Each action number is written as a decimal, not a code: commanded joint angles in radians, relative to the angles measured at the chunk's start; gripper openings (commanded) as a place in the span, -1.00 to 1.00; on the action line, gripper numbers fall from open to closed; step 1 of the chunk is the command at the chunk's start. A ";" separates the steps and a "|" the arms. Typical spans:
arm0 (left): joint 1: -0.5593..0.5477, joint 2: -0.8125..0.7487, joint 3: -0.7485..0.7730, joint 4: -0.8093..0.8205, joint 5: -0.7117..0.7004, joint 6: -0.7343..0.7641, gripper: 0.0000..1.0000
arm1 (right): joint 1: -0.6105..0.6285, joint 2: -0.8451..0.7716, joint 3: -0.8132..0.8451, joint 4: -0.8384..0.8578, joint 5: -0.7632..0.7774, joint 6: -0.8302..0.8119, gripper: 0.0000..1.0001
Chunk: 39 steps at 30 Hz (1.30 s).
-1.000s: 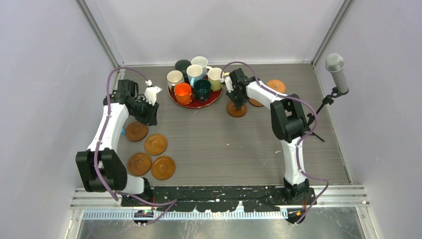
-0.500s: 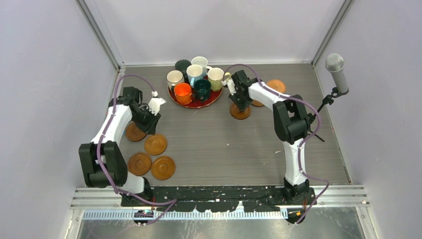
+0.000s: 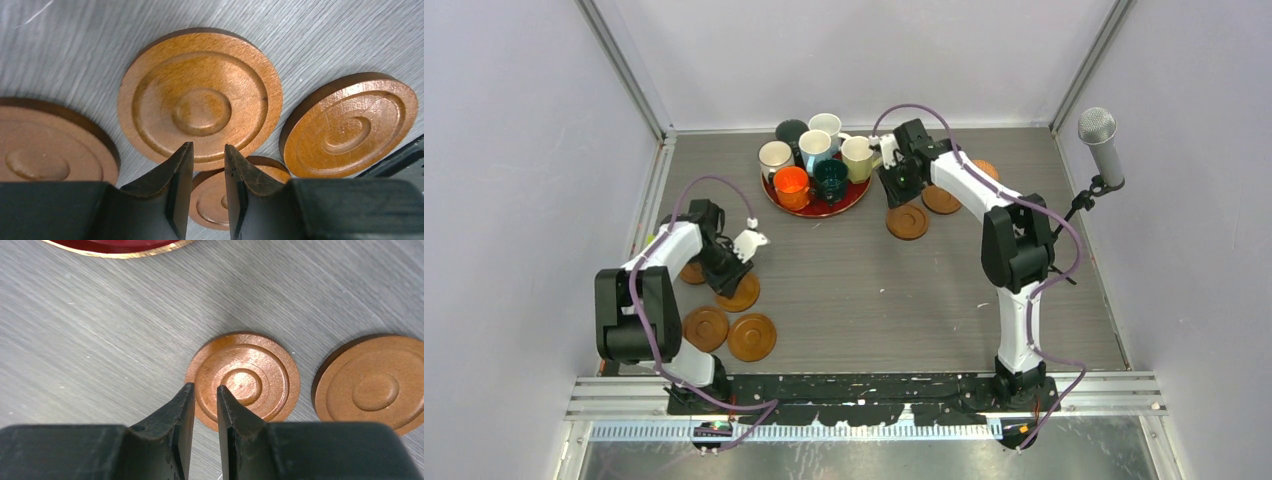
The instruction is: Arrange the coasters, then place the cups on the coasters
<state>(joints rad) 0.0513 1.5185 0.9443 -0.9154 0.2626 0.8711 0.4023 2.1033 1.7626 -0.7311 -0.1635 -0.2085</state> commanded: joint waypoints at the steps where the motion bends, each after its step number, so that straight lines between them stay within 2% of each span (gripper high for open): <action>1: -0.067 0.023 -0.044 0.096 -0.042 0.025 -0.37 | -0.003 -0.101 0.063 -0.011 -0.062 0.041 -0.43; 7: -0.175 0.077 -0.051 0.196 -0.095 -0.027 -0.38 | -0.073 -0.123 0.076 -0.060 -0.088 0.065 -0.42; 12: -0.295 0.150 0.008 0.246 -0.114 -0.079 -0.38 | -0.139 -0.143 0.057 -0.079 -0.094 0.060 -0.42; 23: -0.492 0.359 0.268 0.251 -0.079 -0.146 -0.38 | -0.216 -0.176 0.007 -0.085 -0.099 0.046 -0.42; 30: -0.616 0.514 0.508 0.220 -0.038 -0.188 -0.38 | -0.256 -0.177 0.003 -0.086 -0.097 0.041 -0.42; 39: -0.709 0.670 0.733 0.174 0.020 -0.239 -0.38 | -0.297 -0.187 -0.009 -0.092 -0.099 0.033 -0.42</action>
<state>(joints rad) -0.6243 2.1120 1.6318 -0.7692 0.2066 0.6613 0.1184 1.9892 1.7603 -0.8242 -0.2493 -0.1638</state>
